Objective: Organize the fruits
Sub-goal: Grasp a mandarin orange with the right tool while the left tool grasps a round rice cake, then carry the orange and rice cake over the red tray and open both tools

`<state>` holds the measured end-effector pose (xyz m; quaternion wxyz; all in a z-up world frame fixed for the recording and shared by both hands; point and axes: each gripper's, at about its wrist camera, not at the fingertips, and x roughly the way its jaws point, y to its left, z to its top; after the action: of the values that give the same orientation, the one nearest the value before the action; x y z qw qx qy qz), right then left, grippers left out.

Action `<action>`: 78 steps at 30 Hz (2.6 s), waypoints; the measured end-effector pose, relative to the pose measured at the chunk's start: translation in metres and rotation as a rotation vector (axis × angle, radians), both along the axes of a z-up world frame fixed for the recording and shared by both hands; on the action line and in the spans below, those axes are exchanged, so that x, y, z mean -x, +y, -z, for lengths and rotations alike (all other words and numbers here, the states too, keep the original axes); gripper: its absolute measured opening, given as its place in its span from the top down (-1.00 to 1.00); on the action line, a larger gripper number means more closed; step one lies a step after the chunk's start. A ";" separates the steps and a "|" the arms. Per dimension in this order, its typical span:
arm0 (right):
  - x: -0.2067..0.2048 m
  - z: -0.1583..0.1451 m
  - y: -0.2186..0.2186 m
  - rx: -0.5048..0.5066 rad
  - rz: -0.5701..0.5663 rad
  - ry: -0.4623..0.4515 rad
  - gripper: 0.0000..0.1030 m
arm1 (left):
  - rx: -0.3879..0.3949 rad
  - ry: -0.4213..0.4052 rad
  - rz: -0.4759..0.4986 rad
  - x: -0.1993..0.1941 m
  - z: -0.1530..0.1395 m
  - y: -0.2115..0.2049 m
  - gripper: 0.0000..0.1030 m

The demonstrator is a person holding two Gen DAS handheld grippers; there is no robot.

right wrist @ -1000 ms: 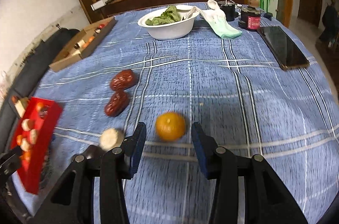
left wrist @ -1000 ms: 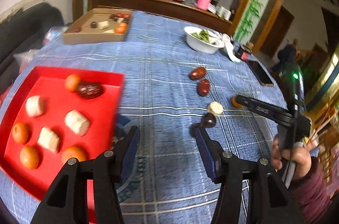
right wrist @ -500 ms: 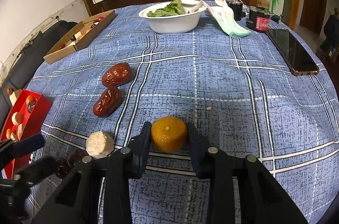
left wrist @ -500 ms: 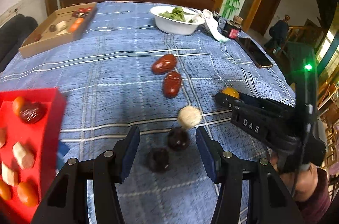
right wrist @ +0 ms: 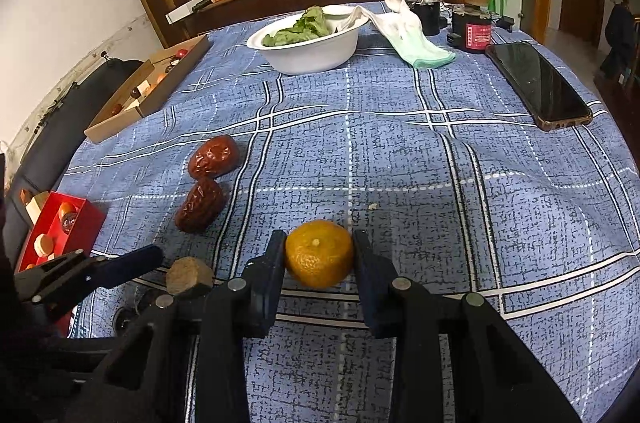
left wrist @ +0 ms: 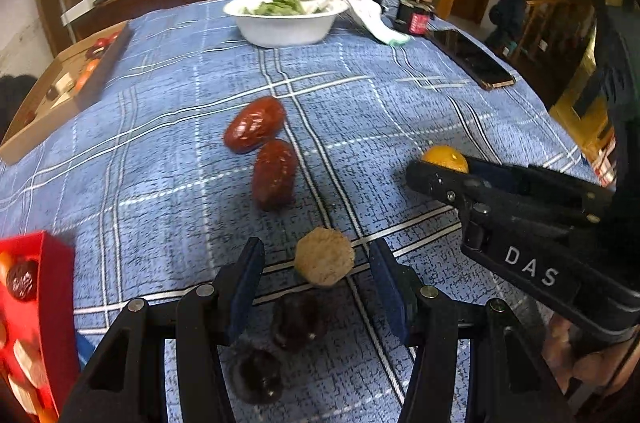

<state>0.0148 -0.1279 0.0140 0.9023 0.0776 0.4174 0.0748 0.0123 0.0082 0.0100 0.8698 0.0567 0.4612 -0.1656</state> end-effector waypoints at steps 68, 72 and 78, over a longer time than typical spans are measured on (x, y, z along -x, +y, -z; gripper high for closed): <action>0.136 -0.014 0.321 0.111 -0.727 0.002 0.34 | 0.118 -0.240 -0.769 0.171 -0.045 0.317 -0.25; 0.138 -0.016 0.322 0.120 -0.728 -0.017 0.26 | 0.101 -0.246 -0.763 0.171 -0.048 0.313 -0.28; 0.138 -0.024 0.312 0.106 -0.709 -0.038 0.25 | 0.046 -0.266 -0.748 0.171 -0.053 0.298 -0.28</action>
<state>-0.1234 0.1840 0.0379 0.8307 -0.1201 0.4048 0.3629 -0.1591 0.3062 0.0628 0.9232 -0.1137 0.3296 0.1614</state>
